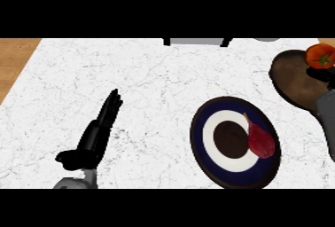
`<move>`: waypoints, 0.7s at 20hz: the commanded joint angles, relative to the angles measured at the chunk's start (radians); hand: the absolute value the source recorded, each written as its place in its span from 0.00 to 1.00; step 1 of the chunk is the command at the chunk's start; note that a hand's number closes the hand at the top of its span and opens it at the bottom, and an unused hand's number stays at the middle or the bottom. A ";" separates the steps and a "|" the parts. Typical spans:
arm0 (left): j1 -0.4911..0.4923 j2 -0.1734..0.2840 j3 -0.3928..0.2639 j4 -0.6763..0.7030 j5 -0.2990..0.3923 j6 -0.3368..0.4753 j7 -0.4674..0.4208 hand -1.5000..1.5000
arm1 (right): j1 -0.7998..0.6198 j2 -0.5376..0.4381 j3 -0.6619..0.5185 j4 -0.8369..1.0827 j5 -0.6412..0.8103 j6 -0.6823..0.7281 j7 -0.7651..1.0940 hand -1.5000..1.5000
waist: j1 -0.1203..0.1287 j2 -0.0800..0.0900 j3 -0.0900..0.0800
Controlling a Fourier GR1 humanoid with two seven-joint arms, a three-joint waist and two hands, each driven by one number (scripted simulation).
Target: Pick the tomato from the plate and place it in the pan
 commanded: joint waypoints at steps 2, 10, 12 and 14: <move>-0.032 0.020 0.020 -0.002 0.013 -0.025 0.009 0.50 | -0.049 -0.112 -0.082 0.134 -0.105 -0.015 -0.152 1.00 | 0.018 0.008 0.002; -0.064 -0.020 -0.007 -0.004 -0.004 0.000 0.034 0.50 | -0.047 -0.158 -0.073 0.362 -0.110 0.335 -0.103 0.00 | 0.047 0.025 0.004; -0.075 -0.013 -0.008 -0.012 -0.004 -0.009 0.049 0.50 | -0.088 -0.137 -0.120 0.365 -0.180 0.429 -0.150 0.00 | 0.039 0.015 0.005; -0.050 -0.012 -0.013 0.009 0.003 -0.025 0.025 0.50 | -0.111 -0.158 -0.132 0.377 -0.189 0.457 -0.161 0.00 | 0.047 0.020 0.004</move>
